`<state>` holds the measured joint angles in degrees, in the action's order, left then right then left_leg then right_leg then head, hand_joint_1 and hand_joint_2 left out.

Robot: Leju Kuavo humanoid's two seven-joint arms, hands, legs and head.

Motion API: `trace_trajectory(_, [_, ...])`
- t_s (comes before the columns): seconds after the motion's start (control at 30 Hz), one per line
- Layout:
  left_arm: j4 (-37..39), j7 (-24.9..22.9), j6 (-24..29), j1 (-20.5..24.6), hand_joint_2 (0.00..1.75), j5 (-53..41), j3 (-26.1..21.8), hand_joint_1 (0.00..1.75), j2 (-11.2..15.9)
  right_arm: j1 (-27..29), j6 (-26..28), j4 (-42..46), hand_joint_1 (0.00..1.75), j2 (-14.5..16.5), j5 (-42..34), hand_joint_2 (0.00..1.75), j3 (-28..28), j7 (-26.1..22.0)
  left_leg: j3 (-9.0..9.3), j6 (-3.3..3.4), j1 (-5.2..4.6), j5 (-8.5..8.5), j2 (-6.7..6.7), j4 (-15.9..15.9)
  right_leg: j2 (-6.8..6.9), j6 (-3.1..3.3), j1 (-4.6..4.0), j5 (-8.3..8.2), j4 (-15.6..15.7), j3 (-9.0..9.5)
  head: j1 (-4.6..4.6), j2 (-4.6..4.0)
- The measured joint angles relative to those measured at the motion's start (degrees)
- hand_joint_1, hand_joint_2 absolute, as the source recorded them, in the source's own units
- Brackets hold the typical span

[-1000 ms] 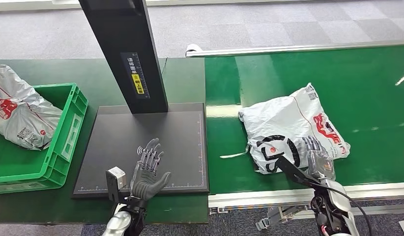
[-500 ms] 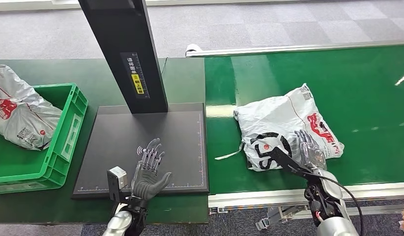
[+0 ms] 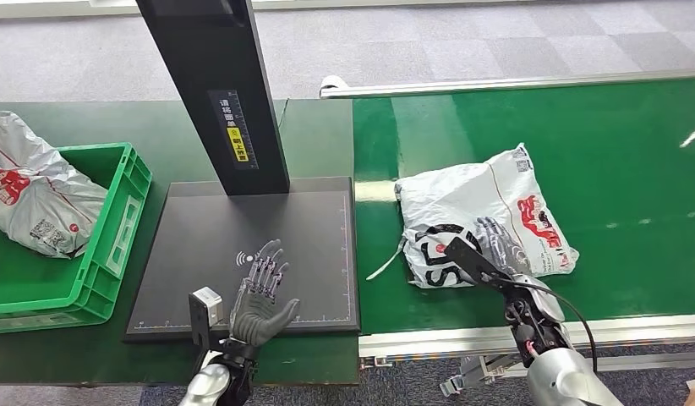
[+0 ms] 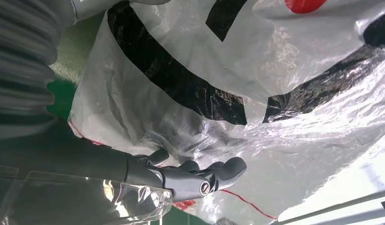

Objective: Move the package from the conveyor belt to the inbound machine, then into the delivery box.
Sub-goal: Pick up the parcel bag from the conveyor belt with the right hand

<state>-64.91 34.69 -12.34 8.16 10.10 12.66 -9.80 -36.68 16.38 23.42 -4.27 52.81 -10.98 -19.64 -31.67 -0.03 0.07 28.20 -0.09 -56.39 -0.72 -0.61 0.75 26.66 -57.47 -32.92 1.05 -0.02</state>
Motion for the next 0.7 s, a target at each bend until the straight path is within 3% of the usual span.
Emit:
trace_trajectory(0.07, [0.13, 0.01, 0.01, 0.06, 1.75, 0.02, 0.33, 0.0, 0.13, 0.08, -1.57, -0.72, 1.39, 0.12, -1.91, 1.75, -0.92, -0.92, 0.0, 0.0, 0.0, 0.0, 0.0, 0.0, 0.0, 0.0, 0.0, 0.0, 0.0, 0.0, 0.0, 0.0])
trace_trajectory(0.1, [0.21, 0.01, 0.03, 0.11, 1.75, 0.05, 0.49, 0.0, 0.18, 0.23, -2.27, -1.08, 1.74, 0.26, -2.55, 1.75, -1.32, -1.19, 0.0, 0.0, 0.0, 0.0, 0.0, 0.0, 0.0, 0.0, -0.01, 0.0, 0.0, 0.0, 0.0, 0.0])
trace_trajectory(0.7, [-0.07, -1.21, 0.3, 0.53, 1.75, 0.08, 1.49, 0.0, 0.65, 1.35, -2.77, -3.17, 1.75, 2.71, -4.5, 1.75, -3.84, -2.23, 0.09, 0.0, 0.01, 0.0, 0.02, 0.0, -0.01, 0.01, -0.03, 0.0, 0.0, 0.07, 0.0, 0.0])
